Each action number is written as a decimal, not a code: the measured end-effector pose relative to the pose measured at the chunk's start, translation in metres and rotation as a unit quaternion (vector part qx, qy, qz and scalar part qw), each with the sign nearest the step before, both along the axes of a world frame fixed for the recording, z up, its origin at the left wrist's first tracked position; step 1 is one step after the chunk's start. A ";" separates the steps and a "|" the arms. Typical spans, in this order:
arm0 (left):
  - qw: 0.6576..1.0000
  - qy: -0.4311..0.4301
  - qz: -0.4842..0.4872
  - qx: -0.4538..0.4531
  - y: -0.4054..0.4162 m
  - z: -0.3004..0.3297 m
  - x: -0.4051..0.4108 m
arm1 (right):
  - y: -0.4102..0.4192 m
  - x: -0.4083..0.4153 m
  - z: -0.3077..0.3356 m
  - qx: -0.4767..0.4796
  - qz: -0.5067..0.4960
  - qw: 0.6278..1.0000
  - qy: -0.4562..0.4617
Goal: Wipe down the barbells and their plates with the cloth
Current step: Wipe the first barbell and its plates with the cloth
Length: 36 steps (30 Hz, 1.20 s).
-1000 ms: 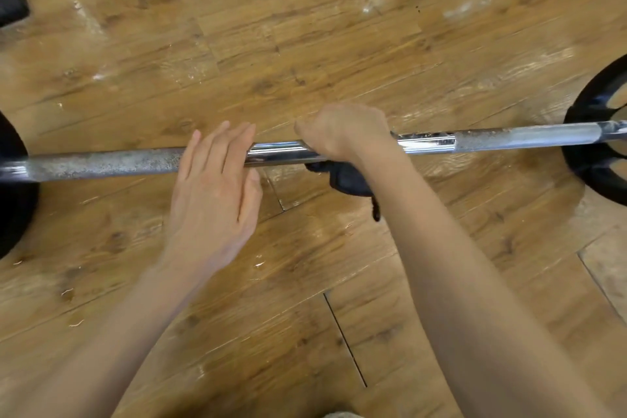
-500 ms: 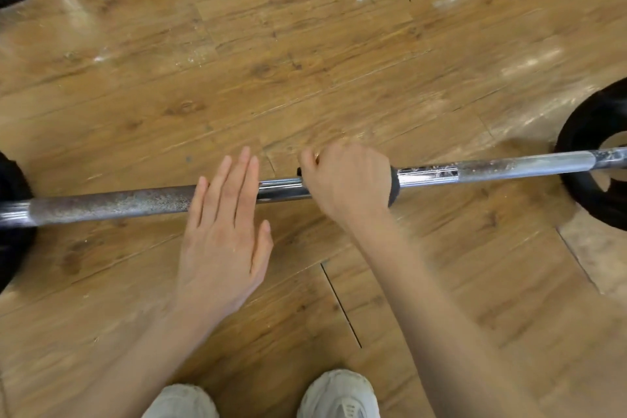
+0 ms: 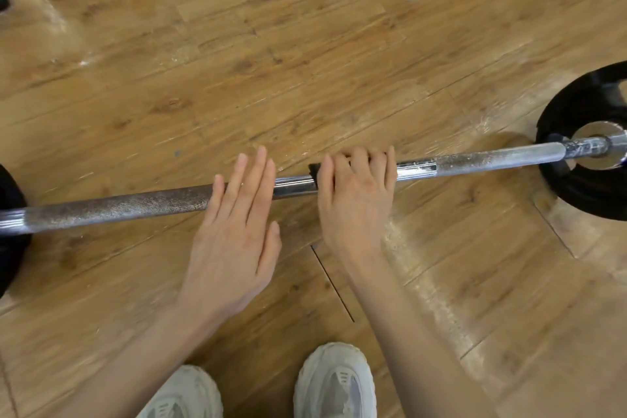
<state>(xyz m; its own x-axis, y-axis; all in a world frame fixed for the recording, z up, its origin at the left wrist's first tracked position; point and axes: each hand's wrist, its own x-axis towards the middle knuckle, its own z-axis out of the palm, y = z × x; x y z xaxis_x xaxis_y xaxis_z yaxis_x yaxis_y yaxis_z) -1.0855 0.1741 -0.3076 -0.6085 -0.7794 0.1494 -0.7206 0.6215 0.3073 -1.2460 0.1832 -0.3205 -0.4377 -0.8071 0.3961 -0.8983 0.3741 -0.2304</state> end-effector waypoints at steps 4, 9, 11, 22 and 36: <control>1.000 -0.008 -0.013 0.001 0.002 -0.003 -0.020 | -0.005 -0.002 0.001 0.006 0.103 0.995 0.015; 1.000 -0.018 -0.014 -0.003 0.003 -0.006 -0.020 | 0.012 -0.046 -0.003 -0.014 0.033 0.999 0.001; 1.000 -0.017 -0.013 -0.003 0.003 -0.006 -0.022 | 0.008 -0.021 -0.005 -0.009 0.044 0.999 -0.003; 0.999 -0.035 -0.008 -0.004 0.001 -0.005 -0.022 | 0.007 -0.024 -0.004 -0.004 0.070 0.997 0.017; 0.999 -0.023 -0.025 -0.005 -0.010 -0.004 -0.018 | 0.015 -0.002 -0.014 -0.032 0.174 0.983 -0.044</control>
